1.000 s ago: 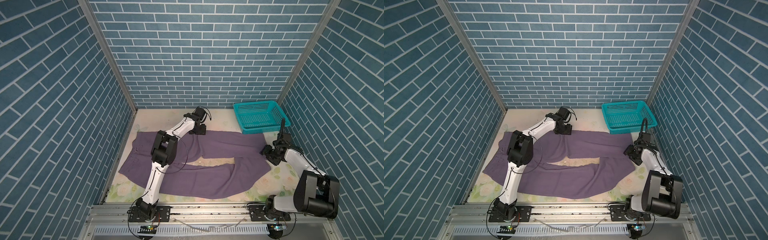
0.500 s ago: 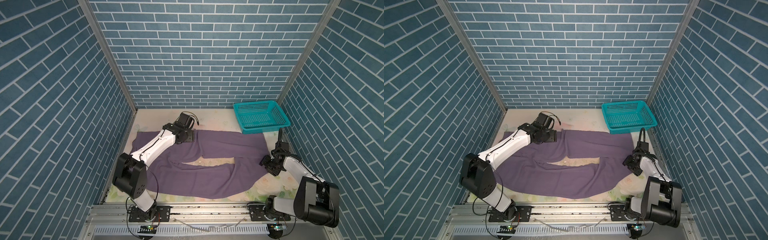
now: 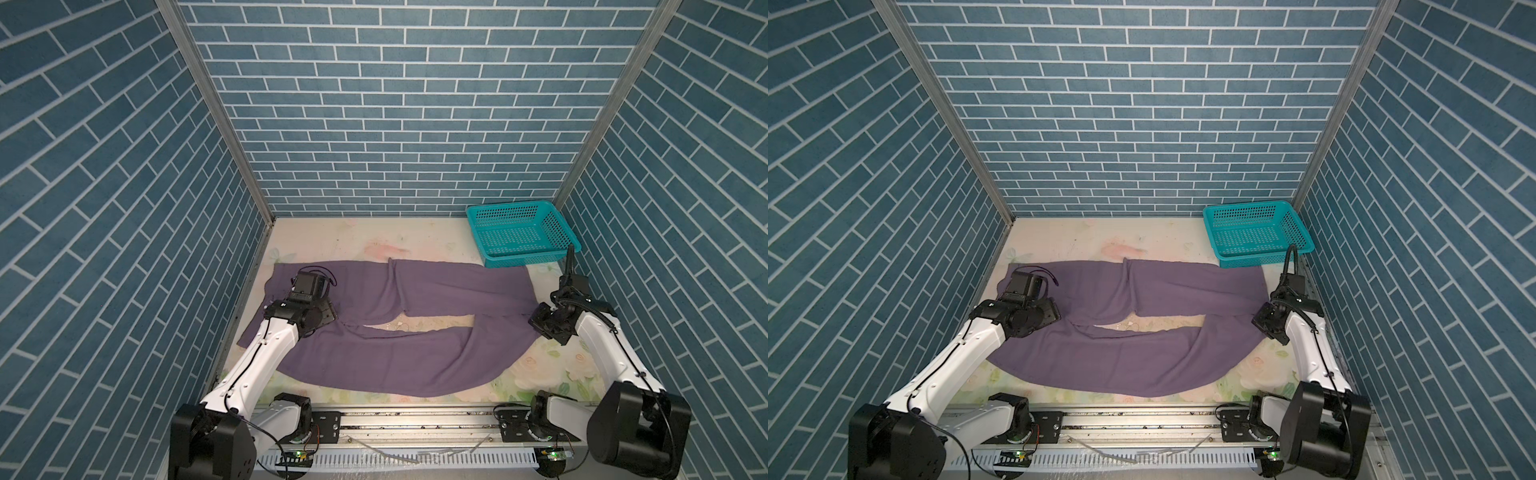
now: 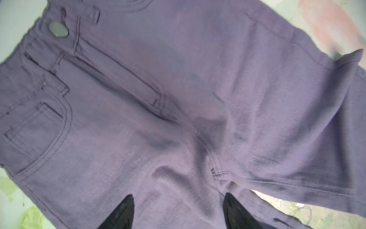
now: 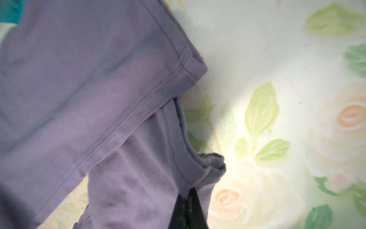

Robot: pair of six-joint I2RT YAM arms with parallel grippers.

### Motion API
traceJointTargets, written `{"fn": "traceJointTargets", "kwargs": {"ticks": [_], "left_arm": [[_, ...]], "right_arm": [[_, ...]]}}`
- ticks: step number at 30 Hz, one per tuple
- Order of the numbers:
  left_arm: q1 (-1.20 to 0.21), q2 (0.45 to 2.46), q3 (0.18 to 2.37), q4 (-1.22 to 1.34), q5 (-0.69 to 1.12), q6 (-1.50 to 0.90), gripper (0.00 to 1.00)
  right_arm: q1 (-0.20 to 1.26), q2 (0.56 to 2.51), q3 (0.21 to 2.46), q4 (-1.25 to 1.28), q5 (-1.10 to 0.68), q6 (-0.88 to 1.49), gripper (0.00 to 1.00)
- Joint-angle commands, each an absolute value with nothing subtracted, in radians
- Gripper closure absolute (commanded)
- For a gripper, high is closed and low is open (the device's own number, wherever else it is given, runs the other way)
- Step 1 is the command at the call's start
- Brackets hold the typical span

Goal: Fold and stack the trousers
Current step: Flatten out the trousers at the center of the table.

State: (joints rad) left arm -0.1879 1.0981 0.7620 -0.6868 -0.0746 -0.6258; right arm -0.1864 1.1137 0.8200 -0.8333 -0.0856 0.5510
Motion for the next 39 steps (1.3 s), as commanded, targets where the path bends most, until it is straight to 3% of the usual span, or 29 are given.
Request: {"fn": "traceJointTargets", "kwargs": {"ticks": [1, 6, 7, 10, 13, 16, 21, 25, 27, 33, 39], "left_arm": [[-0.172, 1.117, 0.758, -0.636, -0.040, -0.621, 0.27], [-0.154, 1.173, 0.744, -0.577, 0.070, -0.613, 0.27], [-0.153, 1.178, 0.737, -0.566, 0.086, -0.615, 0.25], [-0.152, 1.178, 0.732, -0.570, 0.091, -0.613, 0.20], [-0.152, 1.172, 0.735, -0.579, 0.091, -0.611, 0.17], [-0.152, 1.167, 0.740, -0.592, 0.080, -0.611, 0.17], [-0.150, 1.156, 0.760, -0.627, 0.048, -0.615, 0.16], [-0.134, 1.116, 0.796, -0.704, -0.038, -0.626, 0.14], [-0.104, 1.101, 0.819, -0.747, -0.062, -0.628, 0.13], [-0.051, 1.078, 0.889, -0.834, -0.130, -0.633, 0.09], [0.048, 1.133, 0.900, -0.799, -0.137, -0.617, 0.01]], "right_arm": [[-0.220, 1.039, 0.900, -1.054, 0.027, 0.594, 1.00], [-0.310, 0.983, 0.873, -1.150, 0.044, 0.594, 1.00], [-0.319, 0.974, 0.847, -1.152, 0.043, 0.597, 0.95], [-0.326, 0.961, 0.794, -1.137, 0.003, 0.634, 0.47], [-0.329, 0.946, 0.791, -1.100, -0.029, 0.672, 0.35], [-0.329, 0.959, 0.819, -1.054, -0.081, 0.678, 0.36], [-0.284, 0.989, 0.799, -0.916, -0.200, 0.654, 0.64], [-0.158, 1.048, 0.778, -0.821, -0.141, 0.618, 0.72], [-0.150, 1.112, 0.779, -0.776, -0.142, 0.590, 0.71], [-0.157, 1.327, 0.841, -0.633, -0.099, 0.522, 0.45], [-0.208, 1.574, 0.954, -0.571, -0.109, 0.495, 0.44]]}}
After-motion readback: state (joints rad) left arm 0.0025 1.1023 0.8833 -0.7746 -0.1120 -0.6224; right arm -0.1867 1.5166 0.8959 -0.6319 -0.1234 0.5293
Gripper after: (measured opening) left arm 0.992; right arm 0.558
